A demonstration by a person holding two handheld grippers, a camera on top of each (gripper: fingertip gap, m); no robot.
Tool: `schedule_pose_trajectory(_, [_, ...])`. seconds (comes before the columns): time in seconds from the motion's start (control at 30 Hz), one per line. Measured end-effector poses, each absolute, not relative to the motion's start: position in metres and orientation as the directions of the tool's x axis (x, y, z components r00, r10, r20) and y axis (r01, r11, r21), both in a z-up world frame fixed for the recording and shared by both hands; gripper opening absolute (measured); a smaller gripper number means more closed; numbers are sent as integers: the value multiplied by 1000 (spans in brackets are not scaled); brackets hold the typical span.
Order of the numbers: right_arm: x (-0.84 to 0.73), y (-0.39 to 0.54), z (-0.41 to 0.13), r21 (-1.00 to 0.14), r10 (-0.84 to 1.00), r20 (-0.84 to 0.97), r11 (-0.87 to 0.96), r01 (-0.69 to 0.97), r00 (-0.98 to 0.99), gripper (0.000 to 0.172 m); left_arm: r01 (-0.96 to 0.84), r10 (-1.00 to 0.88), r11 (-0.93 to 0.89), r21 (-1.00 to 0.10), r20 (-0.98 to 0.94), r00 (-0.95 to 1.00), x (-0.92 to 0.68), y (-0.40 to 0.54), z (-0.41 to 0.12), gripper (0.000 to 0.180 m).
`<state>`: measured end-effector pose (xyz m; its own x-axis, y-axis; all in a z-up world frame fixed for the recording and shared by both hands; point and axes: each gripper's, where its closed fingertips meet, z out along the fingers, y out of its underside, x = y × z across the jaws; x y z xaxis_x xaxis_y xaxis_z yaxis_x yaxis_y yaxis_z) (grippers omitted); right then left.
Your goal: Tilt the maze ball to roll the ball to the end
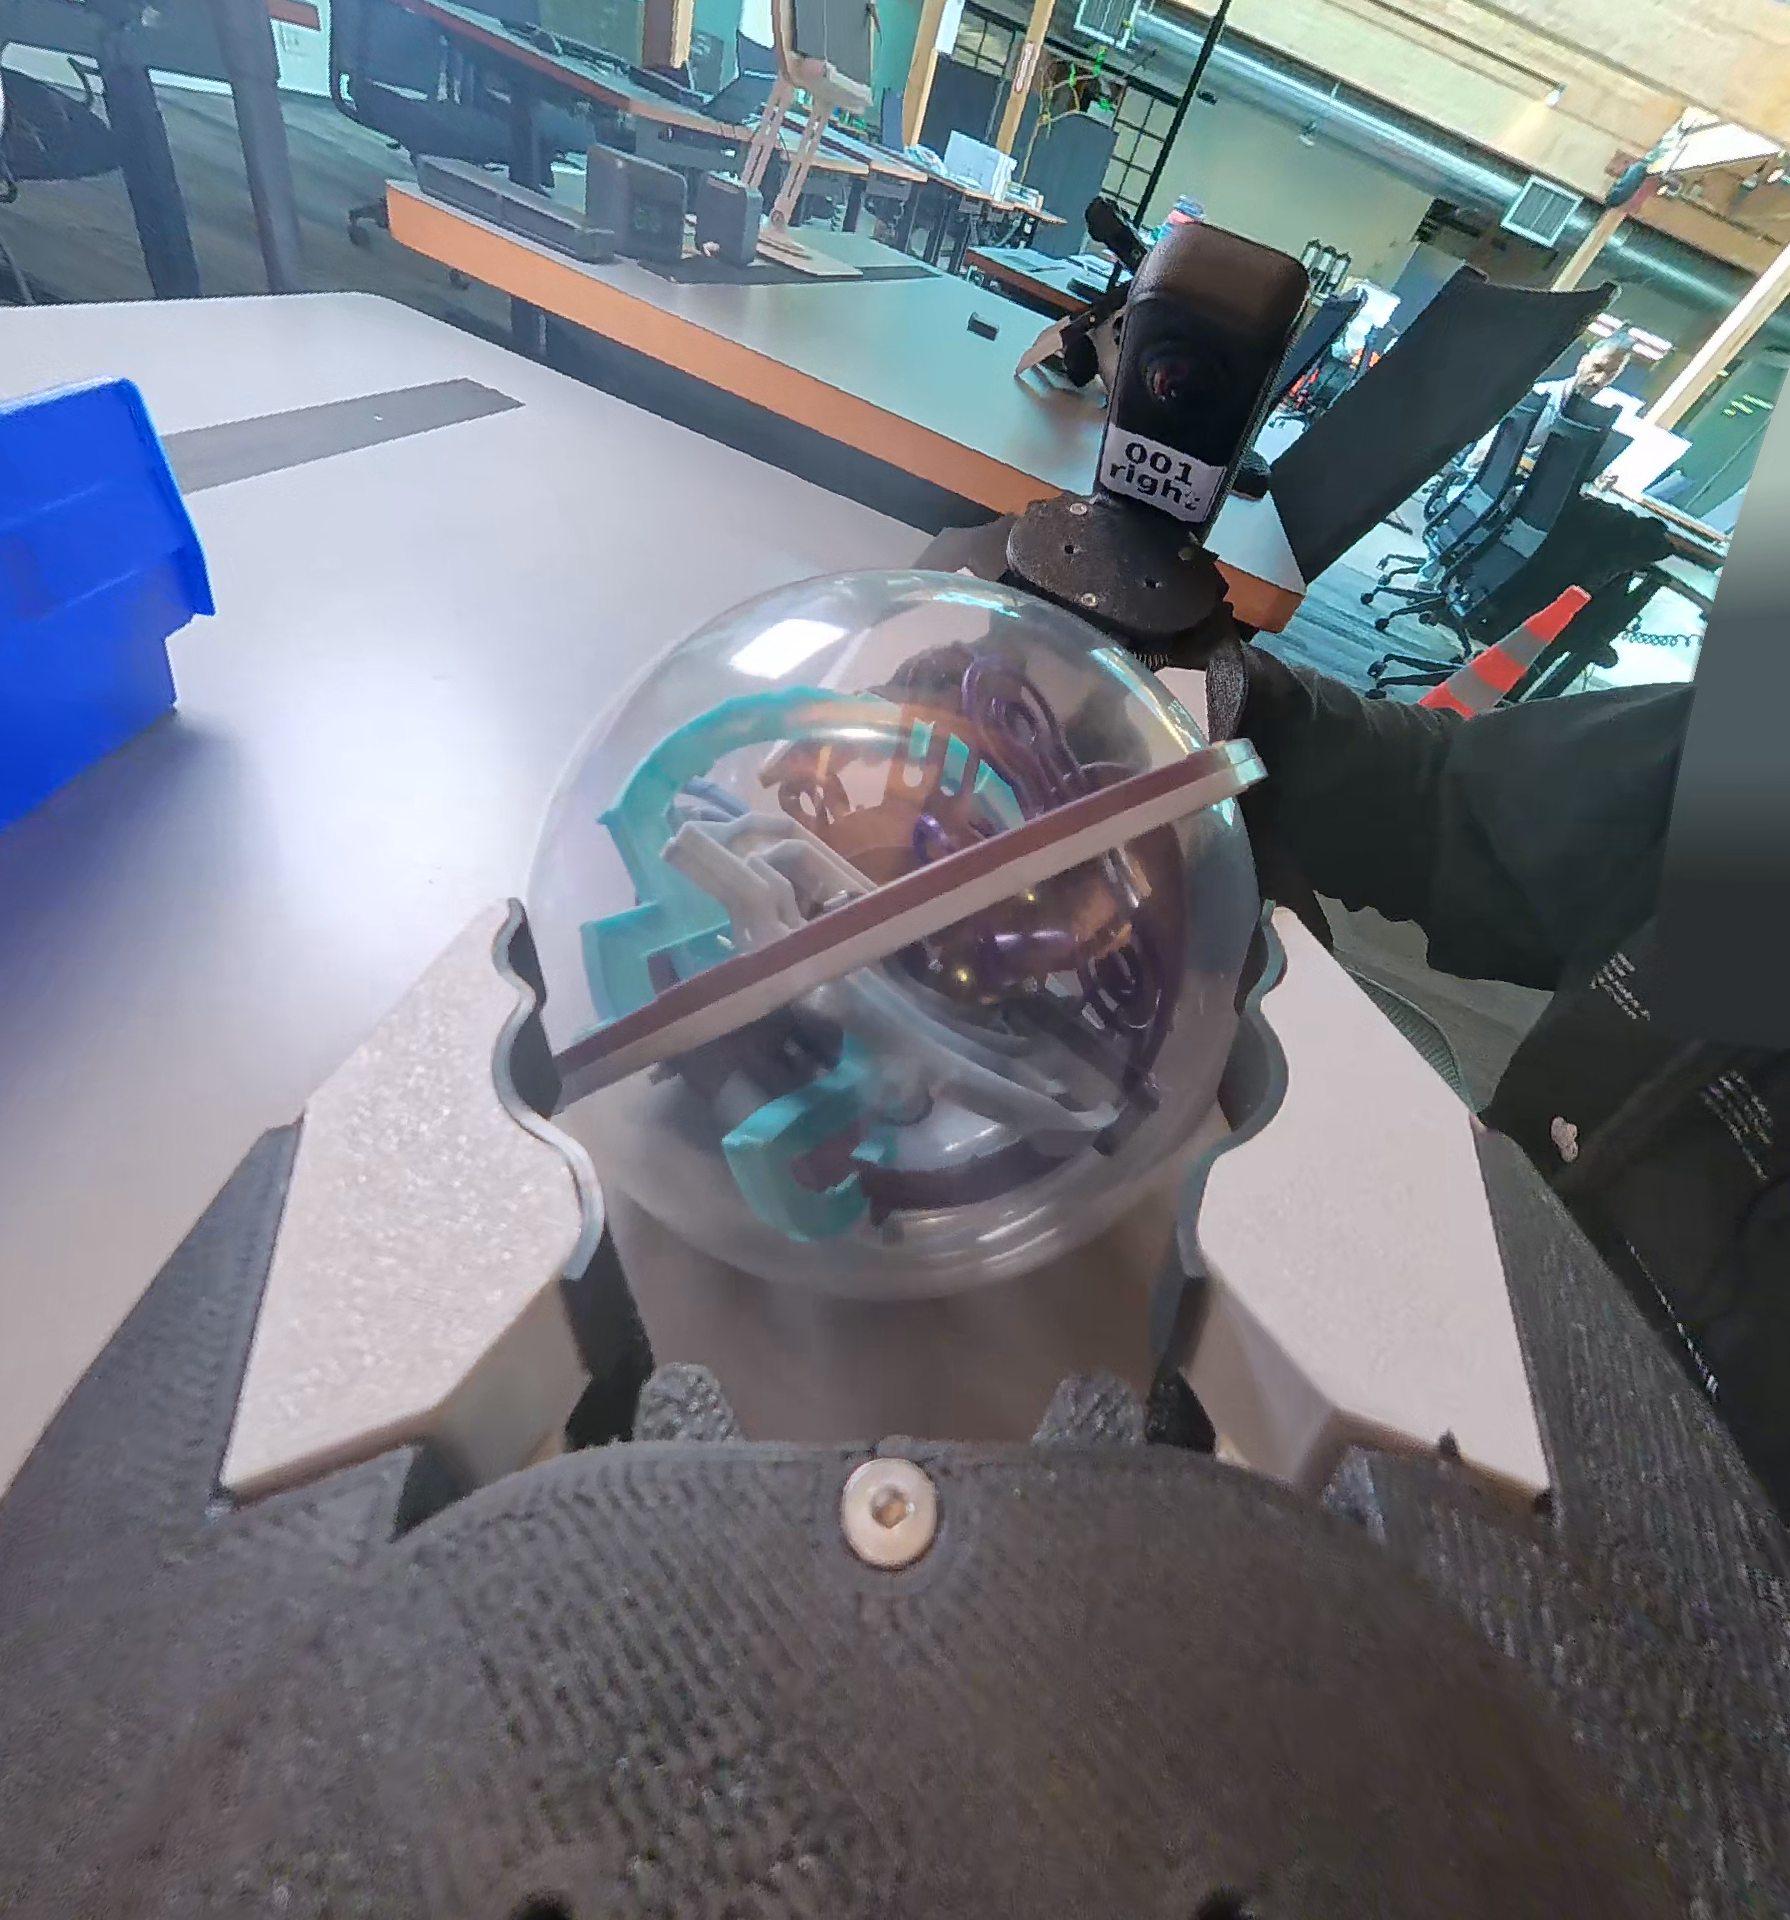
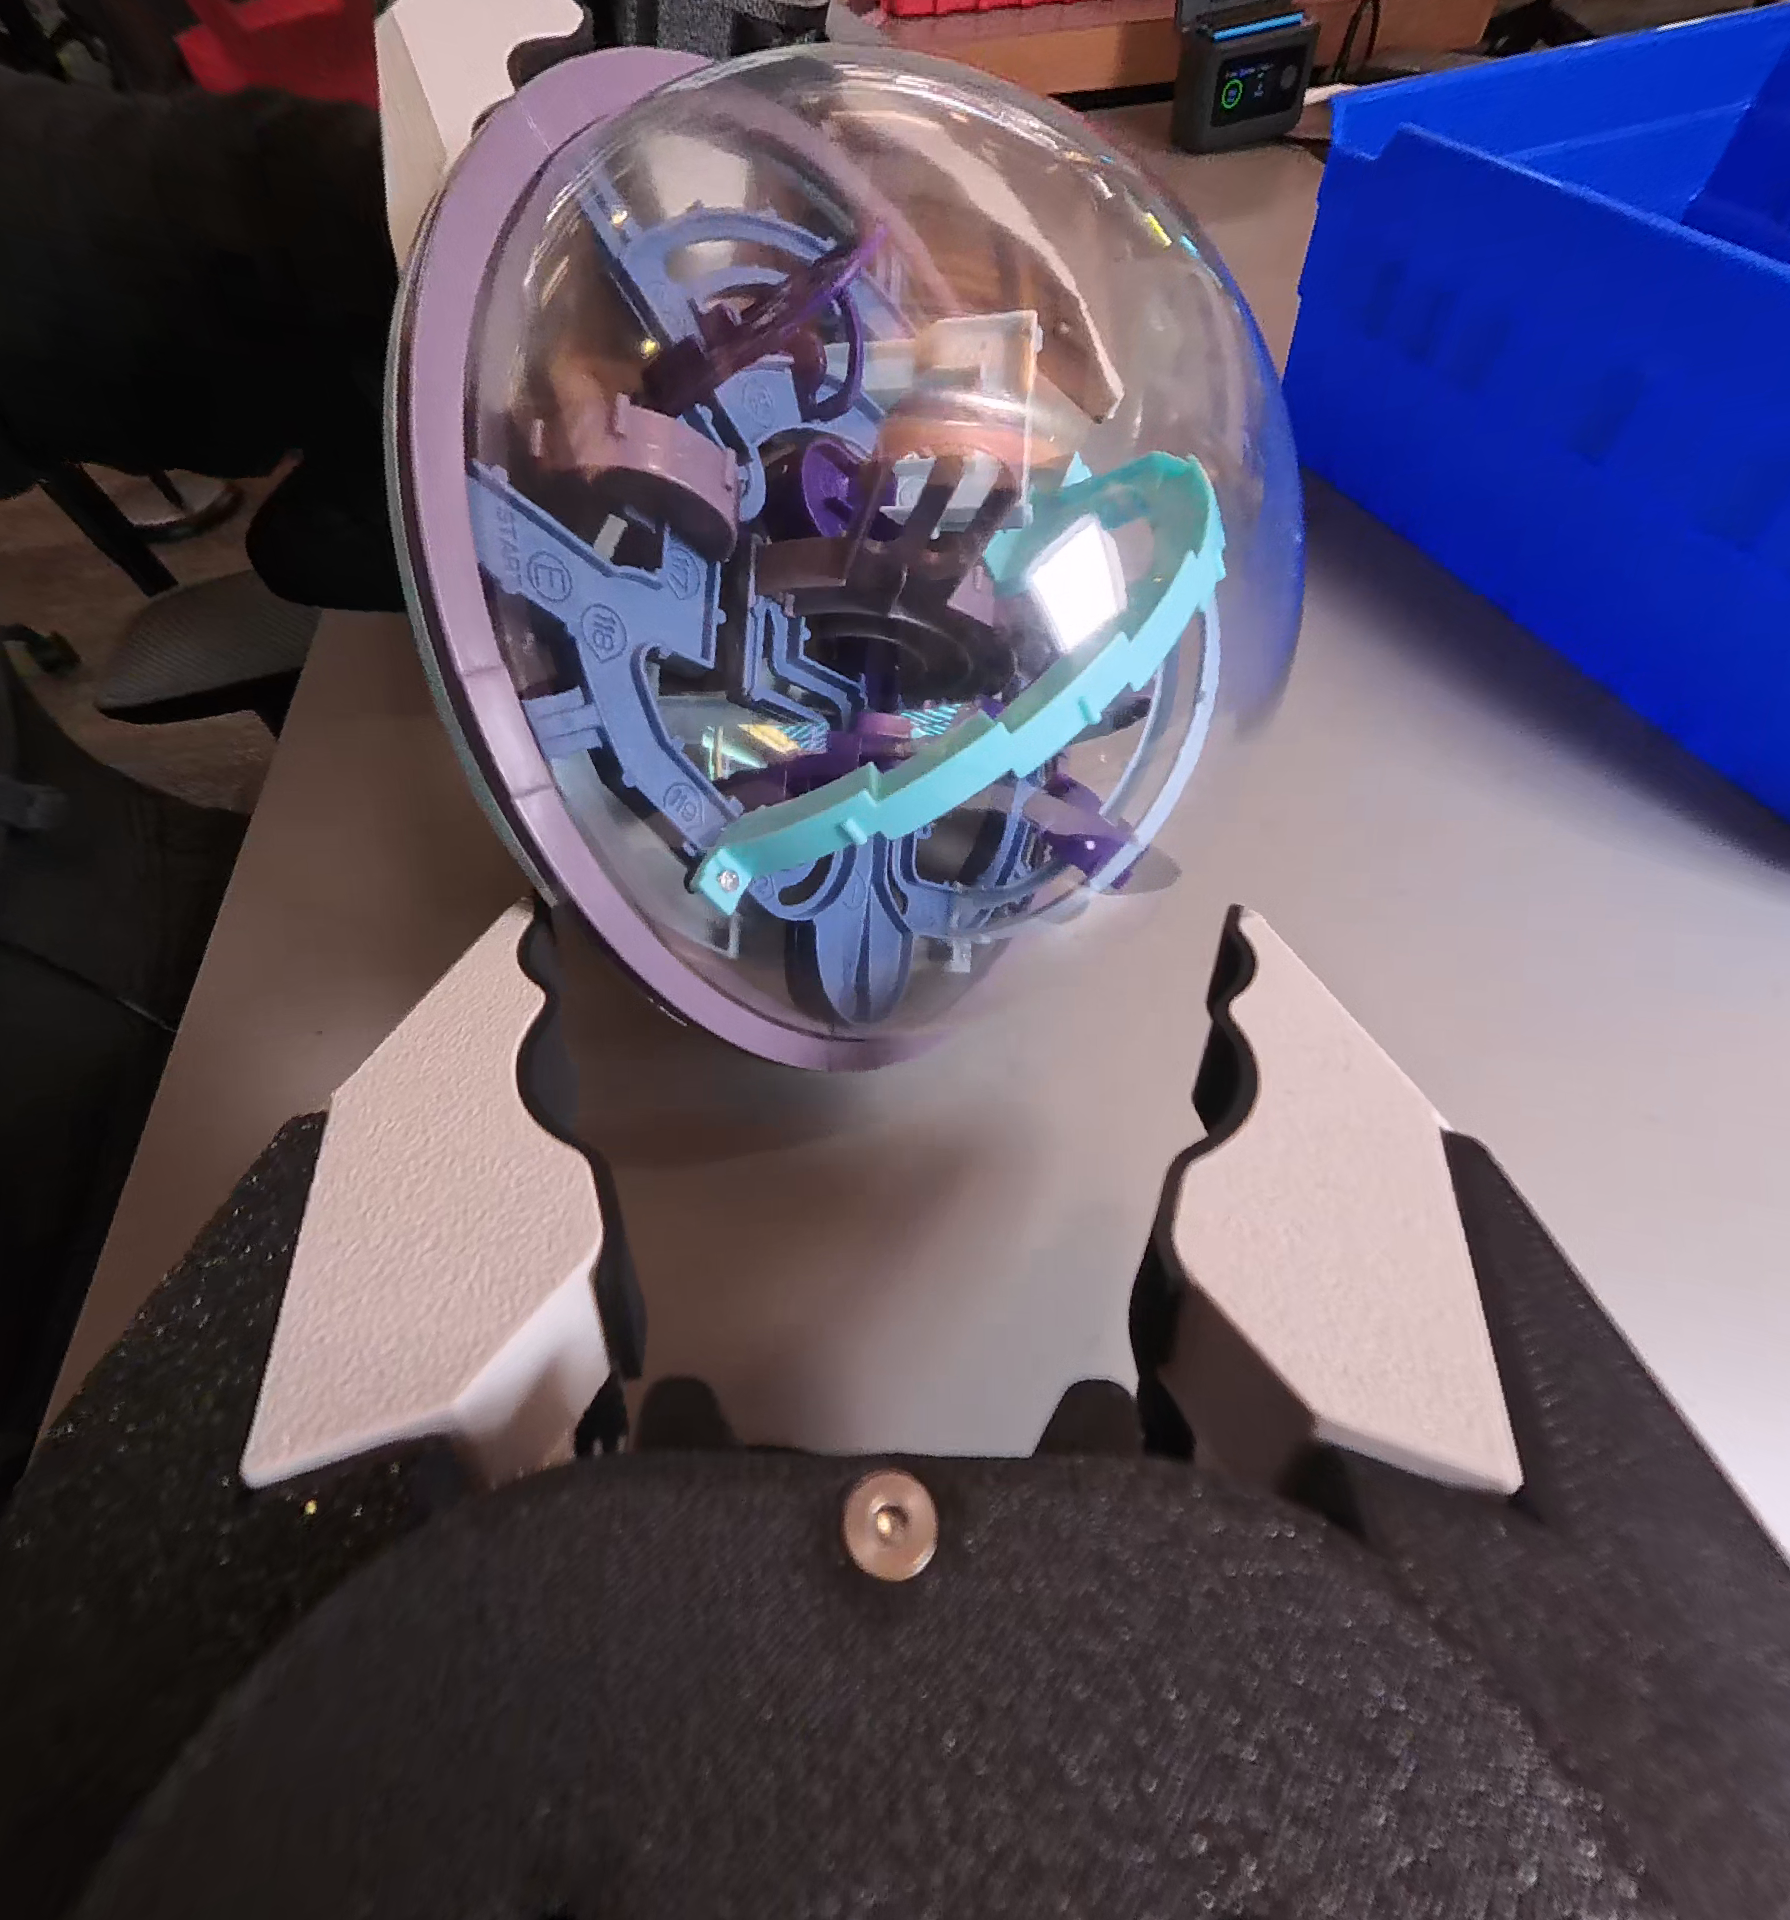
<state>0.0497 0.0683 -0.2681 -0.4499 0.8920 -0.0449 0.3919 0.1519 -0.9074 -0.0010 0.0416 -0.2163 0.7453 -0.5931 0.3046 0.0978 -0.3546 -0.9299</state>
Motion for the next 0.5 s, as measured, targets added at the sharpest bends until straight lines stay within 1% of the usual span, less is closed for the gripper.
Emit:
schedule_pose_trajectory(0.17, [50, 66, -268, -909, 880, -78, 130, 396, -468, 112, 119, -586, -350, -929, 316, 746, -4, 43, -217, 129])
schedule_pose_trajectory(0.3, [50, 68, -264, -917, 878, -102, 99, 386, -467, 107, 164, -587, -354, -921, 355, 728, -9, 42, -218, 129])
schedule_pose_trajectory(0.5, [51, 68, -262, -924, 881, -78, 111, 365, -467, 102, 194, -620, -320, -927, 360, 697, -12, 39, -218, 129])
